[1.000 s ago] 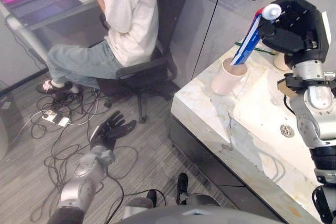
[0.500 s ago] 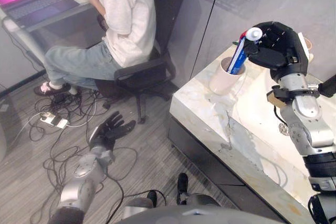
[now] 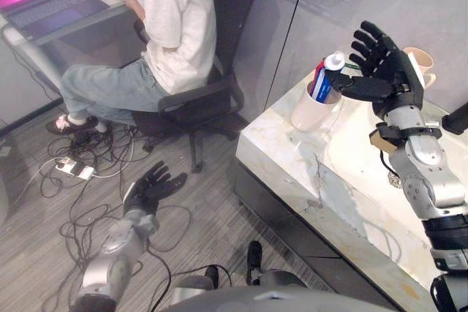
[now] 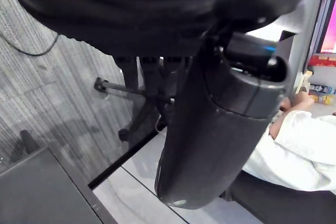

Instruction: Organize the bathroom.

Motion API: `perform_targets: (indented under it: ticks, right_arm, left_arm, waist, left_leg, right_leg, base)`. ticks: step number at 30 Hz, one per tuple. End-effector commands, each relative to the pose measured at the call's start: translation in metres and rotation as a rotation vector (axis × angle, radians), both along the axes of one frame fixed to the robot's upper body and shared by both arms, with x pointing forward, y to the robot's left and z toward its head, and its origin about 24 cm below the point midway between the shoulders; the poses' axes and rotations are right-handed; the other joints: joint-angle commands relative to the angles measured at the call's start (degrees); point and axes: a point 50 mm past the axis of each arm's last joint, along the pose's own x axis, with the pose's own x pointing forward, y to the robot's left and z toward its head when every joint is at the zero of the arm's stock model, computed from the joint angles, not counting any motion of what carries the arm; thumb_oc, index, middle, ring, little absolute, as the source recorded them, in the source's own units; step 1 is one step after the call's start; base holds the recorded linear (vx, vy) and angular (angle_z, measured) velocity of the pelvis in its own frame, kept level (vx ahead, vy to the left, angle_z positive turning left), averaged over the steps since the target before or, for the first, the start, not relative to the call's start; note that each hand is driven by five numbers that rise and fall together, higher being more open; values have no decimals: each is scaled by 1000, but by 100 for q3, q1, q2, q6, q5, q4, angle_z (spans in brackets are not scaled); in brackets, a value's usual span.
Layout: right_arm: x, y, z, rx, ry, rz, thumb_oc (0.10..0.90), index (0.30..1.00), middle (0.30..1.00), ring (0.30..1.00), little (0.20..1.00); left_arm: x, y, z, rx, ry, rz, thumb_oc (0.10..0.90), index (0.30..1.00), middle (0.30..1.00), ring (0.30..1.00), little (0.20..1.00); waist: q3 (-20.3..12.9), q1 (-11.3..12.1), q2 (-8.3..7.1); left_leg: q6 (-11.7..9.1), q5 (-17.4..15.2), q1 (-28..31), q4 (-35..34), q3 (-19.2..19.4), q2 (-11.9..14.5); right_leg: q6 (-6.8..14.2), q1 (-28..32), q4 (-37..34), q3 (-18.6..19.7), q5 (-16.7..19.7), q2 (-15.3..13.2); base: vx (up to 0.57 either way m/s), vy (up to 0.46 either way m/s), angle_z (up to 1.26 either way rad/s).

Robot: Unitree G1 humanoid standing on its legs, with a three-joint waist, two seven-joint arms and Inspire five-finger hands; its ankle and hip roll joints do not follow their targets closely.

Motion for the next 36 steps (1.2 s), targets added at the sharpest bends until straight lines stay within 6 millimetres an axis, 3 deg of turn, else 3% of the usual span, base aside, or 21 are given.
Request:
perform_targets:
  ticks: [1,12,18,21,22,26,29,31,34,36]
  right_arm:
    - [-4,7,53,164,-237,102,800,900,900,900,900]
    - [-13,7,13,336,-61,172,800,900,900,900,900]
    - [-22,2,20,356,-151,121,800,900,900,900,900]
    - [-27,-3,27,382,-237,93,800,900,900,900,900]
    - [-29,-5,33,432,-283,105,800,900,900,900,900]
    - [-30,-3,40,475,-369,124,800,900,900,900,900]
    - [-32,-2,44,485,-419,112,800,900,900,900,900]
    - [-40,-5,55,477,-544,64,800,900,900,900,900]
    - [-55,-10,68,476,-686,14,800,900,900,900,900]
    - [-68,-15,74,458,-763,-28,800,900,900,900,900]
  left_arm:
    - [22,0,30,15,-187,-15,800,900,900,900,900]
    - [30,-5,35,36,-215,-13,800,900,900,900,900]
    - [35,-8,40,58,-235,-46,800,900,900,900,900]
    - [38,-9,44,77,-252,-62,800,900,900,900,900]
    - [42,-7,48,85,-261,-56,800,900,900,900,900]
    - [50,-5,54,89,-283,-54,800,900,900,900,900]
    - [52,-5,56,89,-291,-47,800,900,900,900,900]
    - [52,0,58,113,-313,-19,800,900,900,900,900]
    - [45,10,55,162,-304,18,800,900,900,900,900]
    - [41,14,51,170,-292,22,800,900,900,900,900]
  waist:
    - [-449,-114,-55]
    - [-408,-349,-27]
    - [-312,-452,-6]
    - [-236,-505,-8]
    - [-207,-514,-7]
    - [-244,-376,73]
    - [-296,-295,106]
    - [-338,-163,62]
    - [-409,-119,-10]
    - [-493,-127,-41]
  left_leg:
    - [-3,14,-241,47,399,-147]
    - [21,27,-288,-15,481,-181]
    - [15,15,-321,-15,570,-178]
    - [9,55,-368,-15,626,-130]
    - [27,77,-407,-15,736,-91]
    - [55,165,-540,-15,1073,55]
    - [55,253,-661,-15,1231,127]
    - [32,343,-860,-15,1542,188]
    - [26,428,-1065,-15,1798,217]
    - [-104,495,-1204,-15,1967,270]
  right_leg:
    - [421,739,-25,-187,-788,44]
    - [610,480,-25,-50,-520,-57]
    - [795,210,3,-167,-243,-210]
    - [910,0,221,-268,-88,-270]
    - [955,-104,545,-461,-80,-336]
    - [859,20,1277,-995,-490,-505]
    - [801,123,1541,-1133,-601,-558]
    - [860,459,1851,-1118,-812,-588]
    - [891,838,1678,-954,-1053,-468]
    - [780,1202,996,-976,-1390,-267]
  base:
    - [-123,60,-3]
    - [-135,61,-7]
    - [-138,43,-7]
    - [-172,-9,-15]
    - [-224,1,-10]
    - [-222,15,-20]
    - [-180,11,-54]
    - [-259,-27,-45]
    - [-161,-48,-60]
    - [-179,-124,-70]
